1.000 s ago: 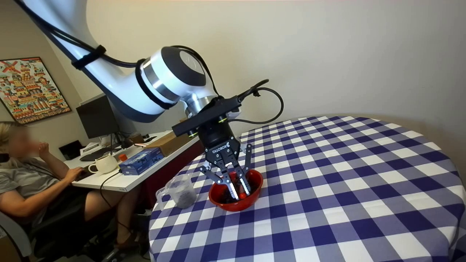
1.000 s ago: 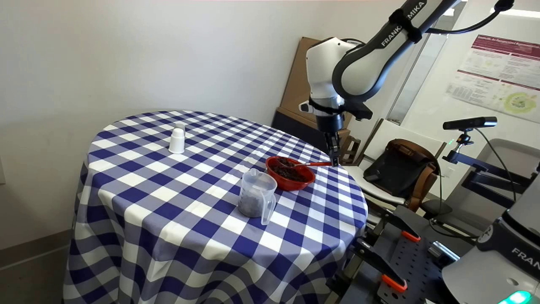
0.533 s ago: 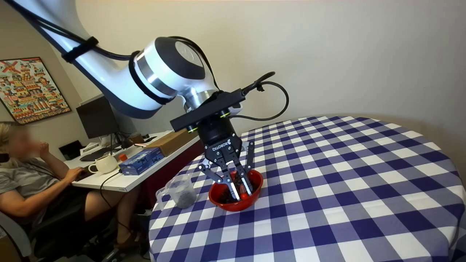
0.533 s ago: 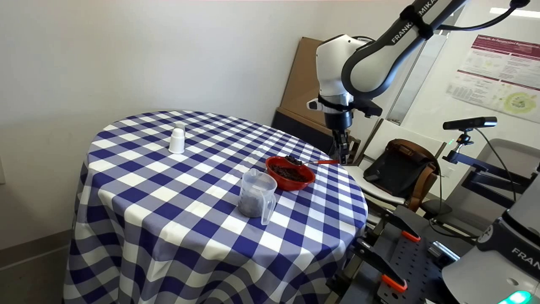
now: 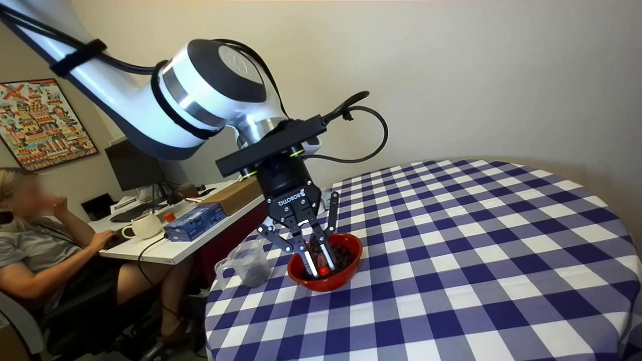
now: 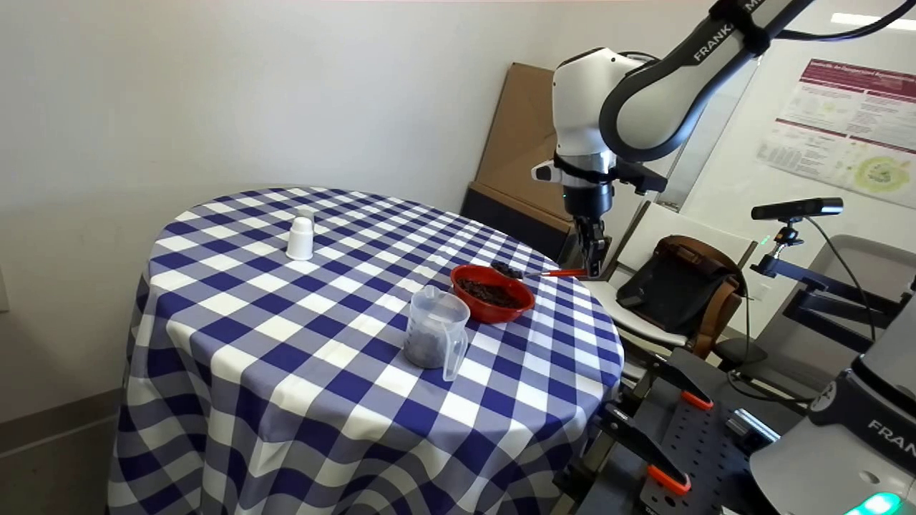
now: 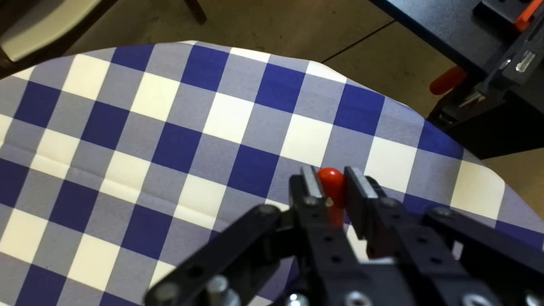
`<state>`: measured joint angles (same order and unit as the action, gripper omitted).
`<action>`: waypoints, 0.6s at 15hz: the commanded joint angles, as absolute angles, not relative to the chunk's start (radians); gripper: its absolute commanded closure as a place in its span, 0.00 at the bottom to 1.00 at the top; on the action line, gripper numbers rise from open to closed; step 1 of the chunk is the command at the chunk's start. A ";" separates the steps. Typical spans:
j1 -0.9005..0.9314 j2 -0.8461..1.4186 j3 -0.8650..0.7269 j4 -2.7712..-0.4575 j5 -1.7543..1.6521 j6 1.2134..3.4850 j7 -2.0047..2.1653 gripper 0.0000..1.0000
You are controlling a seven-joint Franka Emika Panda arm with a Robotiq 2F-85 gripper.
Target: Put a spoonful of the things in the bowl into the jug
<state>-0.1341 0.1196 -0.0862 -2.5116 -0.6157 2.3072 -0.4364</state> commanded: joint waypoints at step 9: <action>-0.069 -0.060 -0.052 -2.677 -0.612 2.323 -0.436 0.95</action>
<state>-0.0870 -0.0007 -0.0608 -2.6324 -0.6163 2.3124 -0.4358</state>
